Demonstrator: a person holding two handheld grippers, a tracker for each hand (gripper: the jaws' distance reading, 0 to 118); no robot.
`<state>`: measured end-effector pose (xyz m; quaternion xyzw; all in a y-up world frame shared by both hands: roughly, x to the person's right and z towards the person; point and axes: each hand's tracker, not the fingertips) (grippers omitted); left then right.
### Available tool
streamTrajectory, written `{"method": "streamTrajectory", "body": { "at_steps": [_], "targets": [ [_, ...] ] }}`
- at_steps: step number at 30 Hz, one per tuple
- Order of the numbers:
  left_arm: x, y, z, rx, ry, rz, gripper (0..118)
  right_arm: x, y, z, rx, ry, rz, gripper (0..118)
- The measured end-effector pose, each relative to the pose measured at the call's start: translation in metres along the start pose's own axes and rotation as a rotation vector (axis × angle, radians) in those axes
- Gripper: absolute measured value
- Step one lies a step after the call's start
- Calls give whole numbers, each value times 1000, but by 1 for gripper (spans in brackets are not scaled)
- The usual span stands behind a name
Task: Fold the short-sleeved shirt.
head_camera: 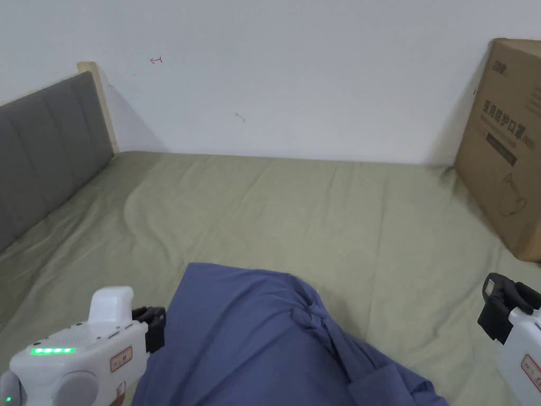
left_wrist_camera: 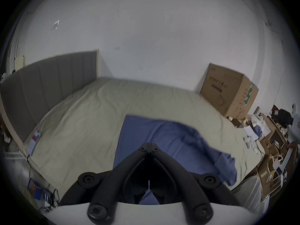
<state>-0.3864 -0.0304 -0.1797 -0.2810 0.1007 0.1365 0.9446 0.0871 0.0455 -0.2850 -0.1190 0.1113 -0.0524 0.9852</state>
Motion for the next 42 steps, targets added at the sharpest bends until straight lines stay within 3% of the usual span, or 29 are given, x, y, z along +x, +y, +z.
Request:
{"method": "streamTrajectory", "body": {
  "at_steps": [1, 2, 4, 5, 6, 14, 17, 21, 22, 23, 25, 26, 27, 28, 29, 31, 35, 39, 40, 42],
  "targets": [
    [-8, -11, -2, -26, 22, 14, 2, 1, -4, 0, -11, -2, 2, 0],
    [-15, -21, -5, -72, 36, 31, 19, 1, -8, 0, -23, -3, 4, 0],
    [-31, -40, -9, -163, 35, 102, 78, 2, -16, 1, -47, 0, 5, 0],
    [-37, -49, -11, -209, 44, 136, 100, 2, -19, 1, -56, 0, 7, 0],
    [-44, -59, -14, -242, 56, 162, 101, 2, -23, 1, -65, -1, 11, 0],
    [-44, -120, -27, -373, 171, 11, 98, 1, -44, 8, -115, 1, 14, 0],
    [-39, -135, -41, -389, 164, 19, 72, 3, -51, 11, -132, -2, 17, 0],
    [-31, -143, -46, -372, 176, 5, 58, 6, -62, 12, -167, -18, 32, 0],
    [-31, -139, -41, -368, 123, 21, 44, 8, -65, 11, -183, -25, 35, 0],
    [-30, -137, -40, -367, 50, 62, 6, 9, -70, 10, -199, -32, 37, 0],
    [-20, -134, -37, -338, 117, 4, 6, 12, -83, 6, -262, -42, 42, 0],
    [-19, -130, -34, -313, 110, -23, 6, 12, -93, 3, -304, -44, 46, 11],
    [-18, -128, -31, -311, 104, -11, 6, 15, -103, -1, -351, -43, 58, 29],
    [-17, -124, -27, -297, 90, -1, 6, 15, -115, -5, -407, -34, 62, 49],
    [-17, -121, -24, -281, 80, 7, 6, 15, -126, -10, -468, -25, 66, 77],
    [-19, -115, -19, -267, 71, 13, 6, 14, -152, -18, -560, -14, 69, 96],
    [-22, -108, -15, -256, 57, 19, 6, 7, -187, -24, -666, 42, 69, 97],
    [-24, -109, -15, -256, 48, 33, 6, 0, -204, -21, -688, 37, 90, 93],
    [-25, -109, -15, -256, 48, 36, 6, -1, -206, -20, -692, 37, 98, 87],
    [-26, -110, -16, -259, 48, 45, 6, -3, -210, -20, -696, 39, 111, 62]
  ]
}}
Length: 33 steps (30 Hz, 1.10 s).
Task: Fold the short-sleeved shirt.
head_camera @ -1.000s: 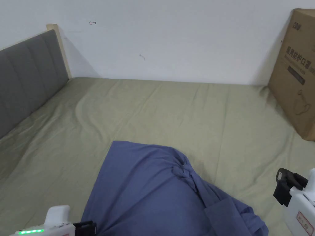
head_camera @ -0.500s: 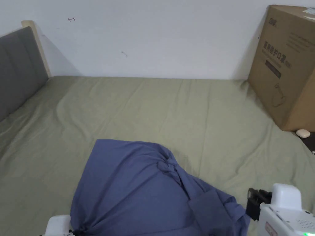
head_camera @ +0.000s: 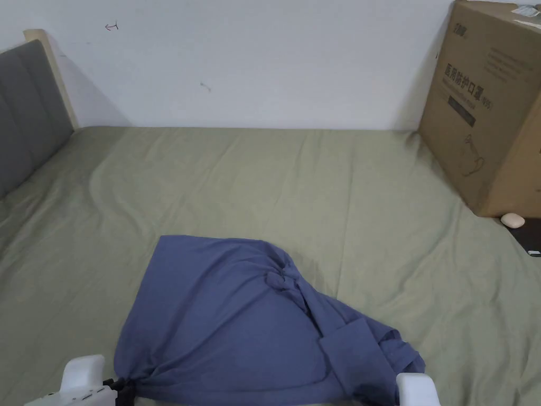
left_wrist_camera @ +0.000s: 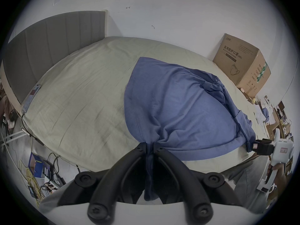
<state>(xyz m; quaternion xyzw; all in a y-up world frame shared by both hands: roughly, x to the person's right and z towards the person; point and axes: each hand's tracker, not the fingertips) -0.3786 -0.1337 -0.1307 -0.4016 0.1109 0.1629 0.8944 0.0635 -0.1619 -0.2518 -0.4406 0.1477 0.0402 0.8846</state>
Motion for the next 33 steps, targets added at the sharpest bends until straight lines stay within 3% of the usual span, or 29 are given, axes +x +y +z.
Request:
{"method": "streamTrajectory", "body": {
  "at_steps": [1, 4, 5, 14, 19, 27, 33],
  "targets": [
    [-1, 0, -1, -2, 0, 3, 6, 0, -1, -2, -8, -5, 10, 52],
    [-2, -1, -3, -4, 1, 14, 6, -1, -6, -11, -29, -26, 41, 8],
    [-2, -1, -3, -5, 0, 20, 6, -1, -7, -12, -37, -38, 42, 6],
    [-6, 9, 0, 13, -7, 34, 6, 21, 22, 34, 151, -6, -65, 3],
    [-7, 39, 14, 93, -34, 74, 6, 31, 69, 72, 316, -12, -58, 3],
    [8, 140, 40, 264, -110, 49, 6, 32, 168, 106, 513, -3, -7, 3],
    [40, 235, 69, 392, -104, -35, 6, 38, 253, 120, 622, 24, -46, 3]
  ]
}}
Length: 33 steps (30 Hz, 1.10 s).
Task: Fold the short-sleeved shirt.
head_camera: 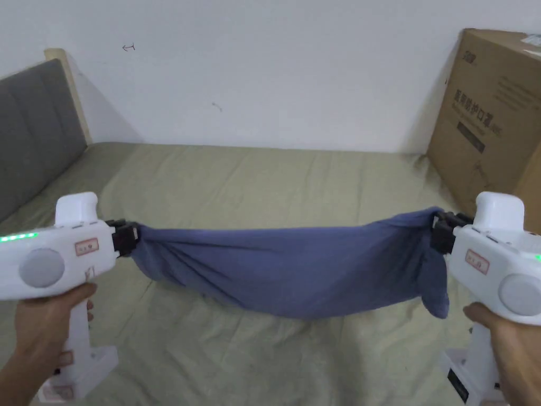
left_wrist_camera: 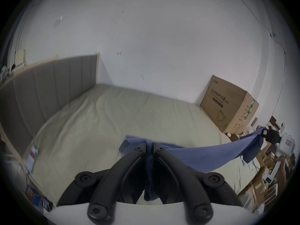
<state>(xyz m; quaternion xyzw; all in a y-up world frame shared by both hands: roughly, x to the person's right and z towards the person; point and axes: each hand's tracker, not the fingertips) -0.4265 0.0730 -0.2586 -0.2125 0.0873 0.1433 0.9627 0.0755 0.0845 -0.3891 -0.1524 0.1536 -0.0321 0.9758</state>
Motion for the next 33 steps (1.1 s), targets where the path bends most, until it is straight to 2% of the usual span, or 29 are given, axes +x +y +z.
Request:
{"method": "streamTrajectory", "body": {
  "at_steps": [7, 13, 19, 23, 28, 33],
  "targets": [
    [22, 95, -30, 58, -5, -11, 6, 4, 82, -47, 53, 18, -30, 3],
    [48, 158, -51, 113, 34, -78, 6, 1, 149, -76, 123, -4, 6, 2],
    [64, 215, -71, 163, 75, -116, 6, 6, 201, -103, 158, -10, -50, 2],
    [75, 244, -77, 218, 90, -147, 6, 9, 219, -108, 206, 3, -145, 2],
    [79, 255, -81, 257, 76, -166, 6, 13, 221, -115, 235, 2, -139, 2],
    [65, 226, -100, 191, 84, -176, 6, 17, 191, -120, 209, 17, -144, 2]
  ]
}}
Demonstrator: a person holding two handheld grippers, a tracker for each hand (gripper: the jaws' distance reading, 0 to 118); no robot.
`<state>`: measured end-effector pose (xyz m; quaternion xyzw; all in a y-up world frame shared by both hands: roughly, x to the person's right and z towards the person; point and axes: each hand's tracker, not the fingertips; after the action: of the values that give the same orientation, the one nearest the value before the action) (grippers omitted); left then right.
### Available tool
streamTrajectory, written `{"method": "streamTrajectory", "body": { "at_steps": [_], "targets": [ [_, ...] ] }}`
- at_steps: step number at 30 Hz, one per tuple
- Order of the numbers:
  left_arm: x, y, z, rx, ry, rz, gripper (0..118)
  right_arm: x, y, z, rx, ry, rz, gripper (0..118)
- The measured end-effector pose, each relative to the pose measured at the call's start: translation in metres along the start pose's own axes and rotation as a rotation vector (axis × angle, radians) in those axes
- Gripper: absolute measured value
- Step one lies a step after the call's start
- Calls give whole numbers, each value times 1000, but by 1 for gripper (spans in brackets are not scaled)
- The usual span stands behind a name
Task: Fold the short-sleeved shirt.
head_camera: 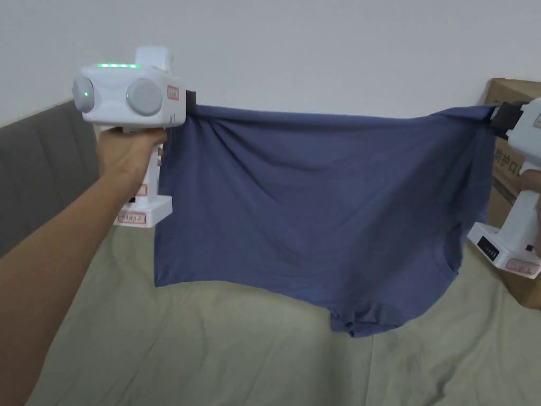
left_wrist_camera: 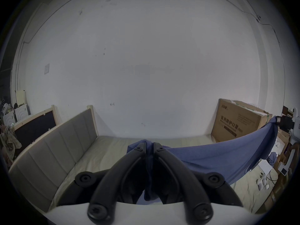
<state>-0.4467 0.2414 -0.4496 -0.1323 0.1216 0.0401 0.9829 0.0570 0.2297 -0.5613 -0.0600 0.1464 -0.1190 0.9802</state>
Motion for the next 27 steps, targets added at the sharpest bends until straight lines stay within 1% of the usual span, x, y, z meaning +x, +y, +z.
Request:
{"method": "streamTrajectory", "body": {
  "at_steps": [6, 9, 12, 13, 16, 19, 23, 27],
  "targets": [
    [-12, -89, -9, -139, -7, 8, 6, 11, -72, 17, -93, 28, -22, 2],
    [-21, -143, -5, -216, -2, 12, 6, 18, -113, 34, -174, 42, -29, 2],
    [-30, -197, 13, -288, -17, 64, 6, 28, -153, 59, -229, 49, -30, 2],
    [-33, -214, 23, -284, -23, 74, 6, 31, -167, 71, -235, 54, -34, 2],
    [-39, -256, 47, -334, -30, 73, 6, 40, -201, 104, -295, 65, -50, 2],
    [-44, -294, 71, -389, -41, 74, 6, 49, -234, 141, -353, 68, -95, 2],
    [-54, -340, 105, -454, -45, 73, 6, 61, -272, 189, -429, 64, -103, 2],
    [-63, -378, 139, -525, -54, 87, 6, 73, -302, 235, -509, 72, -160, 1]
  ]
}}
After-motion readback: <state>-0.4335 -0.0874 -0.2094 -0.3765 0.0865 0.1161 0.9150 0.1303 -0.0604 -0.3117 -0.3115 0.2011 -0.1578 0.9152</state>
